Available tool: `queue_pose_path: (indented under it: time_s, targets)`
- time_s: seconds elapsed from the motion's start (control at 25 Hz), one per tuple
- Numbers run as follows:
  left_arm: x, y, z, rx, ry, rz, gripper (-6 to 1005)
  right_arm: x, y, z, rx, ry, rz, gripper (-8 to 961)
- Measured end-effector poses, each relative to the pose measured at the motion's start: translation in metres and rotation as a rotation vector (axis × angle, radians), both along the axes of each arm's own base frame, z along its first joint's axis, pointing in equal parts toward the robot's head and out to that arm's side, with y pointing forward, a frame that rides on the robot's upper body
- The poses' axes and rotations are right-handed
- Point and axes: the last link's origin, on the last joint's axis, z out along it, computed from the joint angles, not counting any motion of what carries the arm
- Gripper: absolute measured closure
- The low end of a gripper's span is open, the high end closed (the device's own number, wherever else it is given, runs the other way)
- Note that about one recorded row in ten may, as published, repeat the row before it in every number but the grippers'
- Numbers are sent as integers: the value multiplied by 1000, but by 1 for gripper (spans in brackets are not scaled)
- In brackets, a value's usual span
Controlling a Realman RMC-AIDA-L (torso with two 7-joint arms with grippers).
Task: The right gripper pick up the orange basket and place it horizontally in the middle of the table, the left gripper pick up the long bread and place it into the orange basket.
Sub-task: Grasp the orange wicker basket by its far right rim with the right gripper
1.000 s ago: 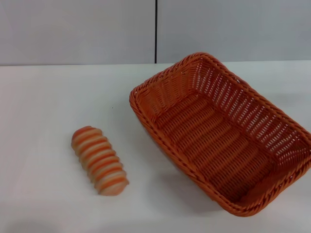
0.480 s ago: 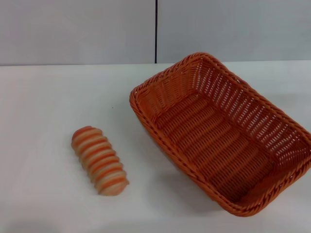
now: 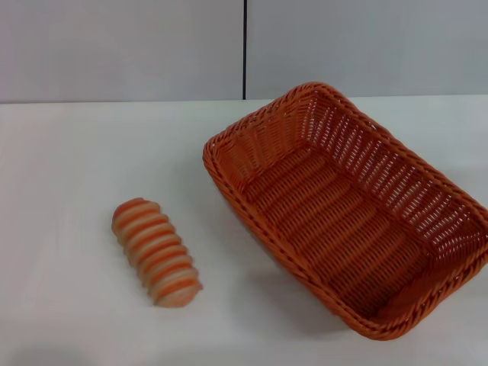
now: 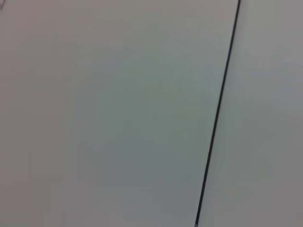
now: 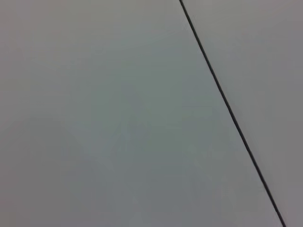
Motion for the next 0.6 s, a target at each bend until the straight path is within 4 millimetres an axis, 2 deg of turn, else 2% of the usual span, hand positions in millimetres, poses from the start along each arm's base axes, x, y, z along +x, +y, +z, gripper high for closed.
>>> queue_pose_path:
  time_s: [0.28, 0.6]
  targets:
    - [4, 7, -3, -40, 3, -32, 160, -8, 9, 20, -214, -1, -21, 171]
    - [2, 6, -6, -49, -18, -22, 160, -33, 41, 44, -524, -102, -145, 176]
